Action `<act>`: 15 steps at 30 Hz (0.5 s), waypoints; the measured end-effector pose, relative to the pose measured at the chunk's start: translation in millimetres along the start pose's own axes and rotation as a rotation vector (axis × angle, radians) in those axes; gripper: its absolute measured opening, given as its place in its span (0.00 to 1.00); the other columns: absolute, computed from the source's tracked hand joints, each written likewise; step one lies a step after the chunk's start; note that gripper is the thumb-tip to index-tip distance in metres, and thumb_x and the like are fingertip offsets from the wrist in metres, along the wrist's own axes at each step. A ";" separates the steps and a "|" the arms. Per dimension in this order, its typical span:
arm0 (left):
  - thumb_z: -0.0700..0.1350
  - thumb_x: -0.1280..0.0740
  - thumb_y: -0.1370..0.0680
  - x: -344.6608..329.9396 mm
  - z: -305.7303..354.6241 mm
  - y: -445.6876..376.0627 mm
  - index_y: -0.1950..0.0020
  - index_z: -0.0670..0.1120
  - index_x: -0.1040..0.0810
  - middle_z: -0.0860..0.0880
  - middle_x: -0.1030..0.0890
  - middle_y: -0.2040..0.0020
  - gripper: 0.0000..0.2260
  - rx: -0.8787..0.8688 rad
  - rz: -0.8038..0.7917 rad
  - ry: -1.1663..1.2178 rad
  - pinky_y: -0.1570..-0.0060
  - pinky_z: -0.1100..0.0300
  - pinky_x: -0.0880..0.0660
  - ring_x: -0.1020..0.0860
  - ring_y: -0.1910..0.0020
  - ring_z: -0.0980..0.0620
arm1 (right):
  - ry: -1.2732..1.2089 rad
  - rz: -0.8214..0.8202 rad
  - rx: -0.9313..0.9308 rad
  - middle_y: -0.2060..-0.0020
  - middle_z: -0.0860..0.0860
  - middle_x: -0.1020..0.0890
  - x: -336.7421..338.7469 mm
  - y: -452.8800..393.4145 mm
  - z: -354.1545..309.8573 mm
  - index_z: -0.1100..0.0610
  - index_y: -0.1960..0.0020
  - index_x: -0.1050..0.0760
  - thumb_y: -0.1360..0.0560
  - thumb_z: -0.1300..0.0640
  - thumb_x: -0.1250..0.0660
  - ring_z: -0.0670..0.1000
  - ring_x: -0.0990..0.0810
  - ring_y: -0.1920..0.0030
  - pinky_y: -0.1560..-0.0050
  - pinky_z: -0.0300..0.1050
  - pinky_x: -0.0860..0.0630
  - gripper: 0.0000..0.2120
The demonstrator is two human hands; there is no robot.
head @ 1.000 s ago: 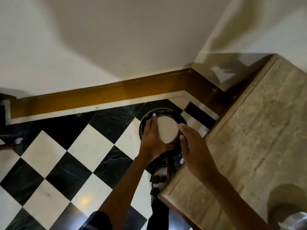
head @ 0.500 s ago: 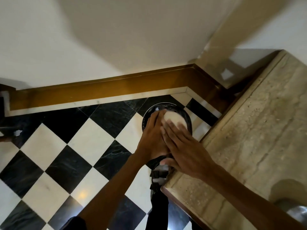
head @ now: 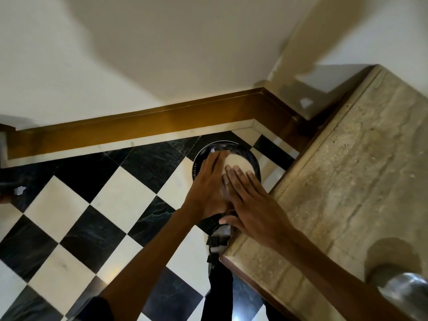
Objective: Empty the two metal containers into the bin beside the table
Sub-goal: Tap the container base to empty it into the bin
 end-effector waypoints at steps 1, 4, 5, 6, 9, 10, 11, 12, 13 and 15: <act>0.69 0.29 0.39 -1.1 -0.2 1.1 0.20 0.46 0.47 0.41 0.38 0.23 0.55 0.000 -0.017 -0.001 0.28 0.47 0.32 0.36 0.25 0.39 | -0.015 0.014 -0.012 0.21 0.60 0.45 1.2 0.3 -0.3 0.61 0.22 0.53 0.23 0.30 0.53 0.57 0.52 0.21 0.23 0.59 0.44 0.43; 0.69 0.28 0.37 3.8 -0.3 -1.6 0.19 0.42 0.45 0.41 0.38 0.22 0.56 0.003 -0.010 -0.010 0.25 0.47 0.34 0.40 0.23 0.43 | -0.054 0.071 -0.077 0.21 0.60 0.45 8.7 -1.1 4.0 0.61 0.22 0.51 0.22 0.32 0.51 0.58 0.50 0.21 0.22 0.59 0.45 0.41; 0.69 0.28 0.37 5.2 1.5 -3.4 0.20 0.42 0.44 0.41 0.38 0.22 0.55 -0.025 0.004 -0.022 0.25 0.46 0.34 0.40 0.23 0.42 | -0.031 0.062 -0.069 0.21 0.59 0.47 7.3 -2.1 3.6 0.61 0.22 0.53 0.23 0.31 0.51 0.58 0.51 0.21 0.23 0.59 0.44 0.42; 0.68 0.27 0.36 5.9 3.9 -3.6 0.20 0.42 0.45 0.41 0.38 0.23 0.54 -0.059 0.008 -0.040 0.25 0.45 0.34 0.39 0.23 0.40 | -0.017 0.044 -0.049 0.21 0.59 0.48 3.5 -1.7 2.1 0.60 0.21 0.54 0.24 0.30 0.52 0.58 0.53 0.20 0.23 0.60 0.44 0.44; 0.66 0.23 0.37 8.8 4.3 -2.7 0.21 0.49 0.47 0.45 0.42 0.22 0.54 -0.058 -0.013 -0.023 0.26 0.46 0.33 0.39 0.23 0.40 | -0.073 0.087 -0.097 0.21 0.59 0.46 9.7 1.8 4.5 0.60 0.21 0.53 0.23 0.32 0.51 0.58 0.51 0.21 0.22 0.60 0.45 0.42; 0.67 0.24 0.37 12.7 4.0 -3.4 0.21 0.48 0.47 0.44 0.41 0.22 0.54 -0.052 0.006 -0.008 0.27 0.48 0.34 0.39 0.23 0.42 | -0.075 0.104 -0.109 0.21 0.59 0.46 12.4 1.7 4.6 0.59 0.22 0.54 0.22 0.32 0.51 0.58 0.51 0.21 0.22 0.59 0.46 0.41; 0.67 0.26 0.37 15.6 4.4 -4.1 0.21 0.47 0.45 0.44 0.40 0.23 0.52 -0.063 0.033 0.004 0.27 0.49 0.34 0.38 0.24 0.43 | -0.065 0.095 -0.100 0.21 0.59 0.47 11.3 1.5 3.1 0.59 0.21 0.55 0.23 0.32 0.52 0.58 0.51 0.21 0.22 0.59 0.46 0.41; 0.68 0.28 0.36 16.9 4.5 -4.6 0.22 0.46 0.44 0.44 0.39 0.25 0.51 -0.086 0.052 -0.007 0.27 0.49 0.34 0.38 0.26 0.42 | -0.049 0.078 -0.068 0.21 0.58 0.48 7.1 0.0 0.4 0.58 0.21 0.56 0.23 0.31 0.52 0.58 0.53 0.20 0.23 0.60 0.45 0.41; 0.68 0.29 0.36 14.8 4.6 -3.4 0.22 0.46 0.44 0.44 0.38 0.25 0.50 -0.101 0.044 -0.029 0.27 0.48 0.34 0.38 0.26 0.42 | -0.050 0.056 -0.048 0.21 0.58 0.49 2.8 1.0 -2.1 0.58 0.21 0.56 0.22 0.32 0.52 0.57 0.54 0.20 0.23 0.60 0.44 0.41; 0.69 0.28 0.38 11.0 -1.6 -0.2 0.21 0.46 0.45 0.42 0.39 0.22 0.54 -0.057 -0.001 -0.038 0.26 0.48 0.33 0.39 0.24 0.42 | -0.081 0.070 -0.079 0.21 0.58 0.47 5.0 0.8 -0.4 0.59 0.21 0.52 0.21 0.34 0.52 0.57 0.53 0.20 0.22 0.60 0.45 0.38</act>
Point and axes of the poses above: each hand's wrist, its own y-axis away from the middle knuckle, its own x-axis out of the back of the hand, z = x × y, the point moved 9 cm from there along -y, towards the middle knuckle
